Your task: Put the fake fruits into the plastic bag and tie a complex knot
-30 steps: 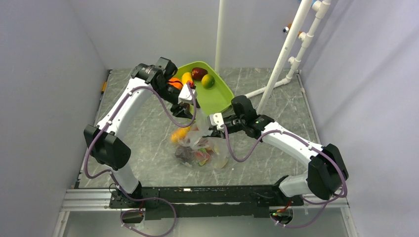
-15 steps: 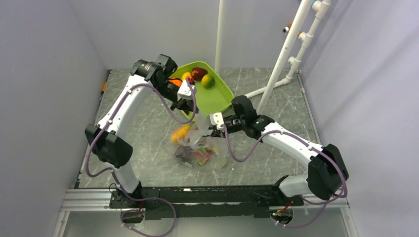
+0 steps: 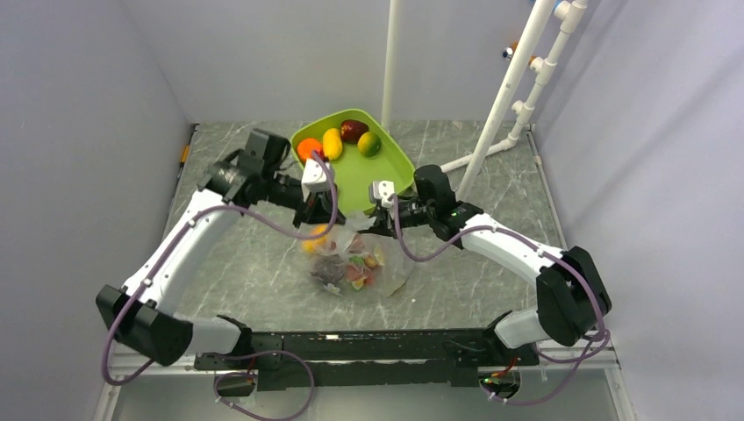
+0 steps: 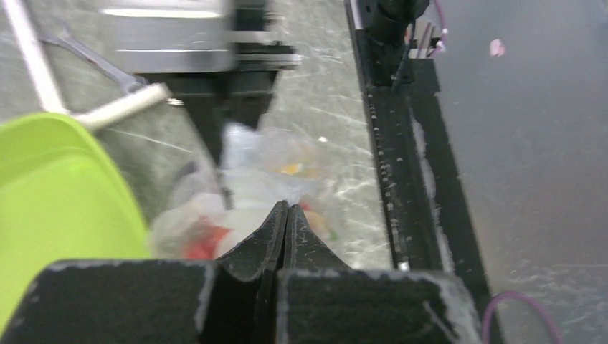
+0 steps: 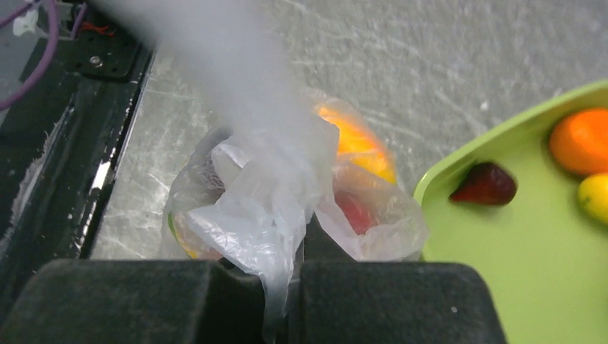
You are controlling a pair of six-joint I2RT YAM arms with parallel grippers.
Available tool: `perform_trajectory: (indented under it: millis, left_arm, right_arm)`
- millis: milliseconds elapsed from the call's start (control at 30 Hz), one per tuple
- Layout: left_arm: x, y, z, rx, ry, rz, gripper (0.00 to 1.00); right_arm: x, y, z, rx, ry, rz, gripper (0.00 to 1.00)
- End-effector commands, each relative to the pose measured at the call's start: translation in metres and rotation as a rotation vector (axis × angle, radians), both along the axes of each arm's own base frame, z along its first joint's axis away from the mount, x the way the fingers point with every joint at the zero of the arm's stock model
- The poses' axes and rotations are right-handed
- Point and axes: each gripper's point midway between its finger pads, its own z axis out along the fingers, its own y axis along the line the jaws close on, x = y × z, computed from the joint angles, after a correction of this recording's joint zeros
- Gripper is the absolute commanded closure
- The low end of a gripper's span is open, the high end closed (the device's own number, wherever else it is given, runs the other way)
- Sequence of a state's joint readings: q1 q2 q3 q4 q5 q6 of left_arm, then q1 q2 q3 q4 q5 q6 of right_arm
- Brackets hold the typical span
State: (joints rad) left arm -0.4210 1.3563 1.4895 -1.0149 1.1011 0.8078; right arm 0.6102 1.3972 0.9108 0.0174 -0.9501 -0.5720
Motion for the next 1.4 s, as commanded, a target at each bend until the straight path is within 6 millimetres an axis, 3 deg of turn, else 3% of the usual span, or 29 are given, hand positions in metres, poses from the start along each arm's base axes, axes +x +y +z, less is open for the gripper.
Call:
perform_trajectory:
  millis: [0, 67, 100, 200, 400, 500, 633, 733, 800, 933, 1067, 1133, 1233, 1367]
  left_arm:
    - [-0.038, -0.021, -0.009, -0.056, 0.157, 0.036, 1.0]
    - [-0.043, -0.024, -0.038, -0.033, 0.16, 0.128, 1.0]
    - [-0.047, -0.025, -0.046, -0.046, 0.146, 0.154, 1.0]
    - [-0.05, -0.031, -0.094, 0.016, 0.141, 0.234, 1.0]
    - [0.008, -0.024, -0.17, 0.225, 0.178, 0.612, 1.0]
    - [0.029, -0.018, -0.188, 0.283, 0.222, 0.714, 1.0]
    - [0.055, -0.003, -0.186, 0.233, 0.295, 0.806, 1.0]
    - [0.077, 0.007, -0.165, 0.112, 0.298, 0.835, 1.0]
    - [0.079, 0.005, -0.152, 0.049, 0.298, 0.794, 1.0]
    - [0.062, -0.007, -0.127, -0.052, 0.304, 0.642, 1.0]
    - [0.033, 0.0, -0.119, -0.056, 0.375, 0.536, 1.0]
    - [0.023, 0.011, -0.117, -0.043, 0.412, 0.539, 1.0]
    - [0.011, 0.027, -0.111, -0.054, 0.46, 0.555, 1.0]
    - [-0.004, 0.029, -0.106, -0.07, 0.546, 0.563, 1.0]
  right_arm:
    - [0.031, 0.001, -0.004, -0.012, 0.21, -0.22, 1.0]
    - [0.042, 0.0, 0.002, 0.01, 0.247, -0.307, 1.0]
    - [0.045, -0.001, 0.007, 0.027, 0.257, -0.332, 1.0]
    - [0.047, -0.002, 0.02, 0.077, 0.279, -0.383, 1.0]
    - [0.04, -0.005, 0.039, 0.147, 0.365, -0.43, 1.0]
    - [0.034, -0.006, 0.045, 0.178, 0.422, -0.433, 1.0]
    - [0.01, 0.001, 0.044, 0.192, 0.523, -0.379, 1.0]
    - [-0.013, 0.013, 0.045, 0.204, 0.568, -0.319, 1.0]
    - [-0.028, 0.026, 0.052, 0.231, 0.578, -0.275, 1.0]
    - [-0.038, 0.056, 0.067, 0.289, 0.582, -0.232, 1.0]
    - [-0.019, 0.07, 0.072, 0.315, 0.612, -0.302, 1.0]
    - [-0.009, 0.068, 0.064, 0.293, 0.6, -0.372, 1.0]
    - [-0.009, 0.053, 0.05, 0.234, 0.545, -0.428, 1.0]
    - [-0.004, 0.023, 0.034, 0.168, 0.412, -0.537, 1.0]
